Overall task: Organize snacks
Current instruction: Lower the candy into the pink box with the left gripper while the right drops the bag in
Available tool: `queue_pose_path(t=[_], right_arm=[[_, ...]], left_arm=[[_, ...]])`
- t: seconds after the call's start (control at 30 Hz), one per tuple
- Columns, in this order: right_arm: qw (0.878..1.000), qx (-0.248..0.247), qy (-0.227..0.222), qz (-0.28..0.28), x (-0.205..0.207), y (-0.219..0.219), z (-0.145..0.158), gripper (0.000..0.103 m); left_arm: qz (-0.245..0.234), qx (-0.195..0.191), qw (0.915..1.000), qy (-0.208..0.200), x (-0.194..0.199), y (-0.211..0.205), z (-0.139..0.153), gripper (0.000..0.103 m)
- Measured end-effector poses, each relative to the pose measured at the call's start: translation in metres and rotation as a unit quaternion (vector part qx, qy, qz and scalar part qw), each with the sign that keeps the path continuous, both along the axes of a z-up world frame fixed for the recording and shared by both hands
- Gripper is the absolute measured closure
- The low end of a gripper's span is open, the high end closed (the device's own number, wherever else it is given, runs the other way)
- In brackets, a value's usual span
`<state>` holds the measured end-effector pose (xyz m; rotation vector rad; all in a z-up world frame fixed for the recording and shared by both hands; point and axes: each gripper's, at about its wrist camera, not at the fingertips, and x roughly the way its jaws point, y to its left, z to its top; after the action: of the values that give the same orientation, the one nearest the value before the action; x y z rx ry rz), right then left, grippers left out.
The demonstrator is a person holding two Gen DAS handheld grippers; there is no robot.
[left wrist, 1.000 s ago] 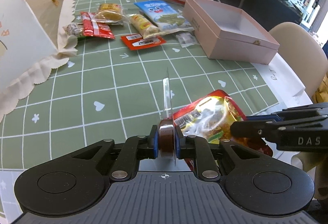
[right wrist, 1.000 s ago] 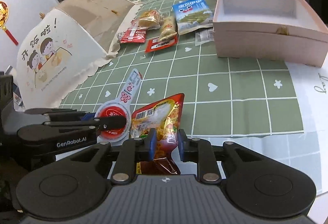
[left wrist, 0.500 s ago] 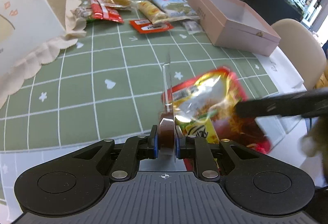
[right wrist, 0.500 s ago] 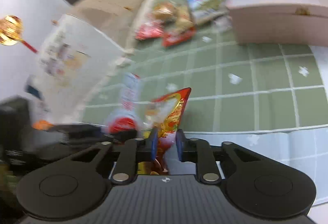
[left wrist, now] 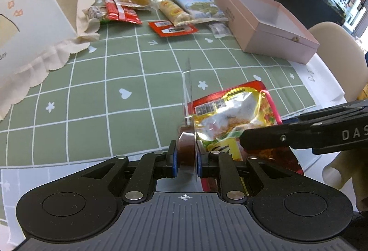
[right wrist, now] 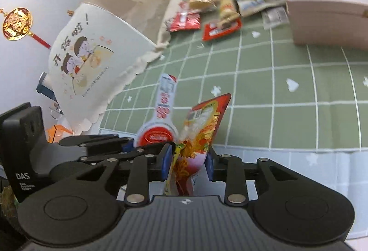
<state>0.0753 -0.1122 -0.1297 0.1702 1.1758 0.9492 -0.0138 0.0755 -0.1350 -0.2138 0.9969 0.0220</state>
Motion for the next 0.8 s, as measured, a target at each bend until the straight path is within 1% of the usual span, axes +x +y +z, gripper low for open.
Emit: queue_pose_path(t=[0.17, 0.27, 0.33, 0.4, 0.47, 0.53, 0.6, 0.7, 0.77, 0.8], right_arm=[[1.0, 0.003, -0.002, 0.007, -0.005, -0.009, 0.001, 0.084], [1.0, -0.001, -0.012, 0.0, -0.006, -0.021, 0.008, 0.085], [1.0, -0.009, -0.027, -0.009, -0.006, -0.035, 0.015, 0.086], [0.999, -0.021, -0.045, -0.023, -0.004, -0.05, 0.025, 0.087], [0.996, -0.032, -0.069, -0.042, 0.002, -0.067, 0.039, 0.088], [0.992, -0.035, -0.101, -0.071, 0.011, -0.085, 0.064, 0.088], [0.984, -0.035, -0.146, -0.099, 0.023, -0.102, 0.098, 0.088], [0.963, -0.045, -0.226, -0.136, 0.045, -0.117, 0.157, 0.088], [0.947, -0.056, -0.273, -0.159, 0.063, -0.121, 0.193, 0.088], [0.94, -0.06, -0.292, -0.169, 0.074, -0.121, 0.209, 0.088]], left_arm=[[-0.007, 0.005, 0.9999, 0.005, 0.0, -0.006, 0.0, 0.084], [-0.015, 0.004, 0.9998, 0.01, -0.001, -0.012, 0.001, 0.084], [-0.015, -0.001, 0.9999, 0.005, -0.003, -0.018, 0.003, 0.085], [-0.026, -0.023, 0.9994, -0.008, -0.004, -0.027, 0.01, 0.085], [-0.046, -0.059, 0.9965, -0.037, 0.004, -0.034, 0.027, 0.085], [-0.063, -0.096, 0.9911, -0.068, 0.017, -0.038, 0.048, 0.085], [-0.09, -0.128, 0.9823, -0.103, 0.042, -0.038, 0.078, 0.085], [-0.127, -0.131, 0.9704, -0.158, 0.089, -0.04, 0.129, 0.085], [-0.151, -0.132, 0.9633, -0.179, 0.127, -0.045, 0.158, 0.085], [-0.155, -0.129, 0.9626, -0.181, 0.143, -0.048, 0.166, 0.085]])
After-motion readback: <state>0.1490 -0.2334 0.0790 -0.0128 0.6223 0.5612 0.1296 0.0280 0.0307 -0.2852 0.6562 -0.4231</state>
